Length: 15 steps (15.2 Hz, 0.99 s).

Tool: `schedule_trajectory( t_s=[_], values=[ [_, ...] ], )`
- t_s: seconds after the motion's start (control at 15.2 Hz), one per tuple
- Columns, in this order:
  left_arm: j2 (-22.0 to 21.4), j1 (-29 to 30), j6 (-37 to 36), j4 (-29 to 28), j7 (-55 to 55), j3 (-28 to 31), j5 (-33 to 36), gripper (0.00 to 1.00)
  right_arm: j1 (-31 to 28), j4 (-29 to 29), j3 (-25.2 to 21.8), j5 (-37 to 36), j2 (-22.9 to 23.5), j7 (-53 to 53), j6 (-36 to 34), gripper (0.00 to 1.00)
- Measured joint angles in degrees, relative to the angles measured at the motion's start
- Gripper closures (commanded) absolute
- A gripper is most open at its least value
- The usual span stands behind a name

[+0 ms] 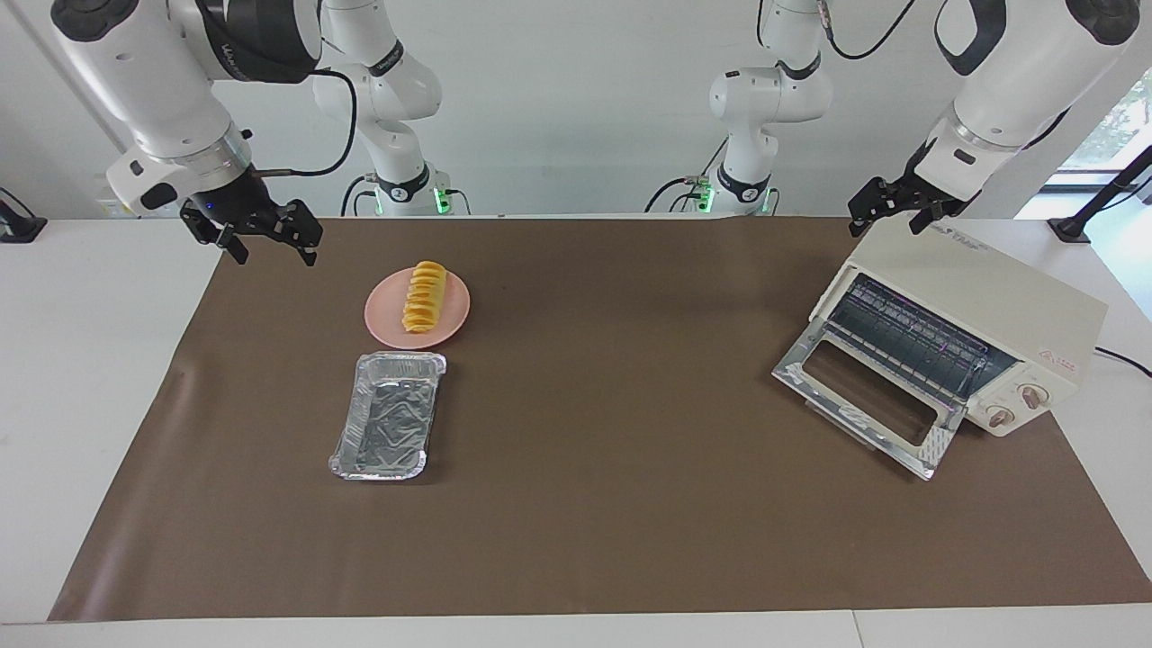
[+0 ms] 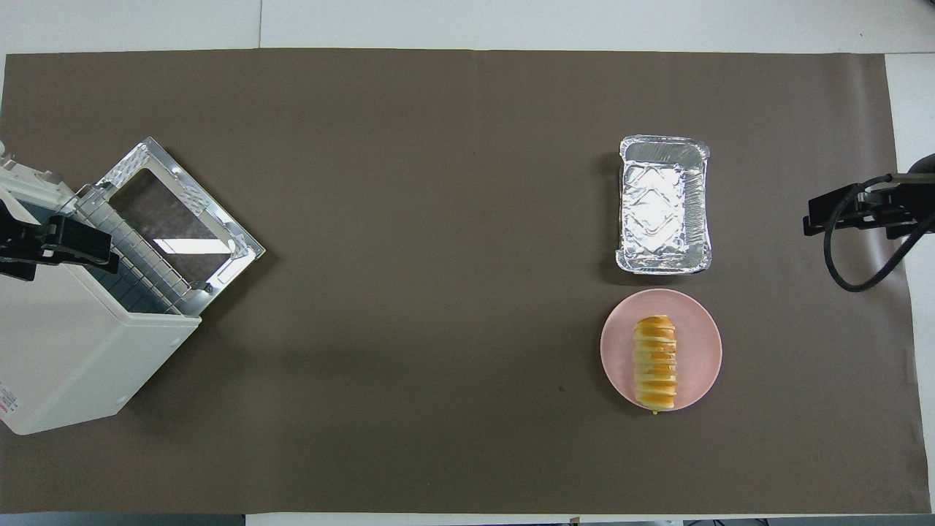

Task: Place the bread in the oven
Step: 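Reach the right gripper down and grasp the yellow bread rolls on the pink plate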

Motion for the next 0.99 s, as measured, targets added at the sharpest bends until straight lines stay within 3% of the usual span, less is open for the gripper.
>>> schedule_trajectory(
  t_s=[0.46,0.72,0.99],
  values=[
    [0.0,0.0,0.0,0.0,0.0,0.0,0.0,0.00,0.4,-2.1,1.4,0.1,-0.8,0.1,-0.4,0.00],
    [0.0,0.0,0.0,0.0,0.0,0.0,0.0,0.00,4.2,-10.7,2.9,0.4,-4.3,3.6,3.5,0.00],
    [0.0,0.0,0.0,0.0,0.0,0.0,0.0,0.00,9.4,-23.7,3.2,0.4,-8.5,7.3,11.1,0.00]
  ],
)
